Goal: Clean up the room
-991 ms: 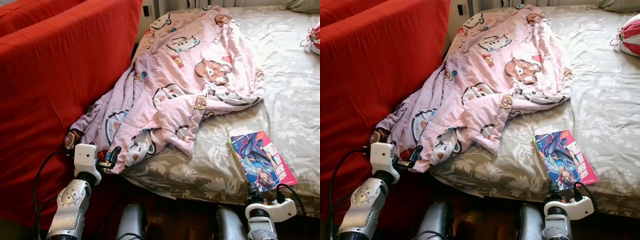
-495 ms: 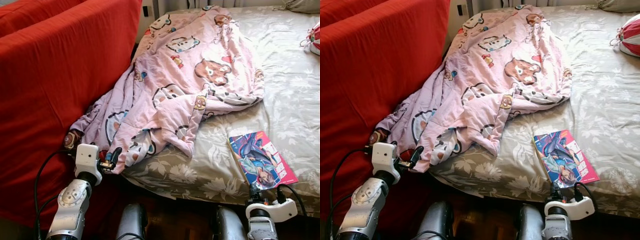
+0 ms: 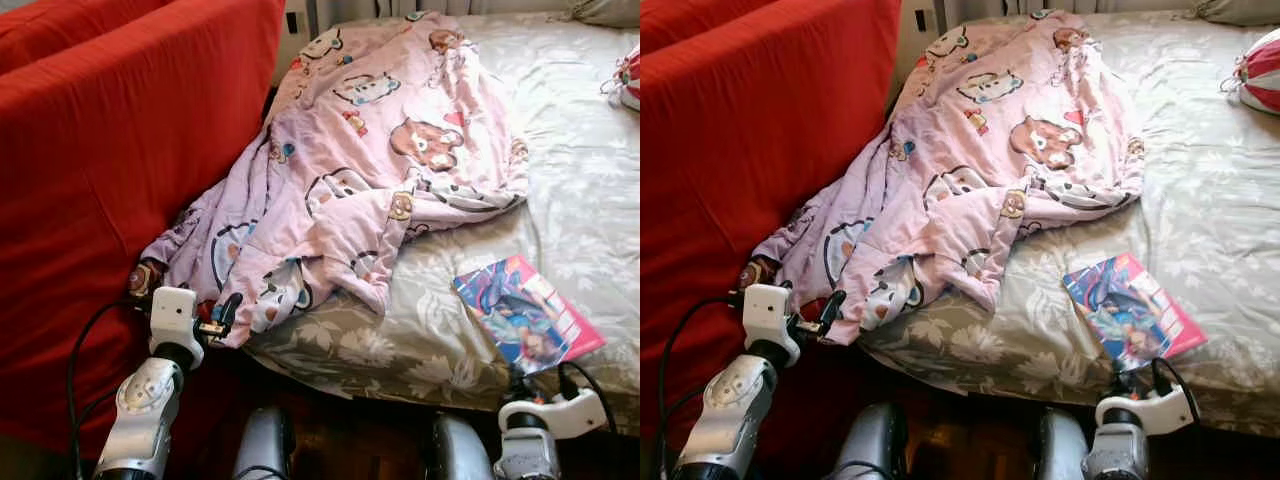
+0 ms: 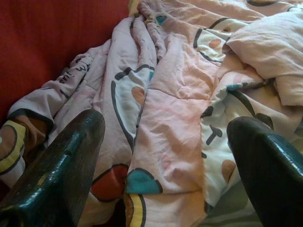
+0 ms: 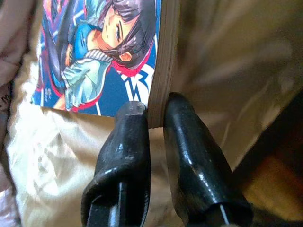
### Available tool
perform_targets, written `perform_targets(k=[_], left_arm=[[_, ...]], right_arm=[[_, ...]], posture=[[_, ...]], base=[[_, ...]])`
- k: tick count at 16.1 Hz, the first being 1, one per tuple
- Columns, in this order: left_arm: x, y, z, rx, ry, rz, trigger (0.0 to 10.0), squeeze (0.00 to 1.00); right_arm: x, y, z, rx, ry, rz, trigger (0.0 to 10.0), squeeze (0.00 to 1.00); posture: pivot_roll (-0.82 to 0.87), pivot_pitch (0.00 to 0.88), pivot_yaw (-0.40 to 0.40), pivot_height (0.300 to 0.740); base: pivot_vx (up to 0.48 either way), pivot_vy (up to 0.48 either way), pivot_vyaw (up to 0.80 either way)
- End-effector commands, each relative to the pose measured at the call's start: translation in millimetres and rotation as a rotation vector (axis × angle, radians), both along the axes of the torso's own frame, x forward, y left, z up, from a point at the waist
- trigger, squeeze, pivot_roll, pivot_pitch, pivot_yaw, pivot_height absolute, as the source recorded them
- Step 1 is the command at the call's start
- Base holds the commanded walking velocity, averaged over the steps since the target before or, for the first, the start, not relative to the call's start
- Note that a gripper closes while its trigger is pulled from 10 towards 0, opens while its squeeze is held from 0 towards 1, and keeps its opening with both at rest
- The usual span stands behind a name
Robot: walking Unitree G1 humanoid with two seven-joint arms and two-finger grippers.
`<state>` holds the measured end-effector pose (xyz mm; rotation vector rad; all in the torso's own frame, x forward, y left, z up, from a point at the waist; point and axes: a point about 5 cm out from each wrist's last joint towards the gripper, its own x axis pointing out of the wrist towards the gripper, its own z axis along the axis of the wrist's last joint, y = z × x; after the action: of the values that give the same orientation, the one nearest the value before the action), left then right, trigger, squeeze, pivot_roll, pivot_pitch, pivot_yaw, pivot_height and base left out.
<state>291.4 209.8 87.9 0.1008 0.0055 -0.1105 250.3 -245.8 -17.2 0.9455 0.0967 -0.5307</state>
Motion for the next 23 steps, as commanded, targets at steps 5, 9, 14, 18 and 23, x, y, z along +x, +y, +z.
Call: perform_targets(k=[5, 9, 14, 18, 23], left_arm=[[7.2, -6.8, -8.4, -0.005, 0.016, 0.02, 10.0, 0.0], [13.5, -14.9, -13.4, -0.032, 0.016, 0.039, 10.0, 0.0], [13.9, -12.0, -22.2, -0.067, 0.032, 0.08, 10.0, 0.0], [10.7, -8.3, -32.7, -0.107, 0.073, 0.094, 10.0, 0.0], [2.8, -7.3, -51.6, -0.118, 0.151, 0.095, 10.0, 0.0]], right_arm=[[26.5, 3.9, 39.0, -0.339, -0.104, 0.099, 10.0, 0.0], [53.7, 23.7, 82.6, -0.611, -0.216, 0.195, 10.0, 0.0], [57.7, 40.4, 101.5, -0.777, -0.264, 0.257, 10.0, 0.0], [55.4, 43.7, 99.3, -0.777, -0.227, 0.277, 10.0, 0.0], [47.8, 46.7, 91.3, -0.788, -0.178, 0.321, 10.0, 0.0]], posture=[[0.13, 0.06, 0.069, 0.586], [0.1, 0.015, 0.037, 0.586], [0.09, 0.0, 0.019, 0.621], [0.08, 0.0, 0.016, 0.671], [0.07, 0.0, 0.018, 0.726]], base=[[0.0, 0.0, 0.0], [0.0, 0.0, 0.0], [0.0, 0.0, 0.0], [0.0, 0.0, 0.0], [0.0, 0.0, 0.0]])
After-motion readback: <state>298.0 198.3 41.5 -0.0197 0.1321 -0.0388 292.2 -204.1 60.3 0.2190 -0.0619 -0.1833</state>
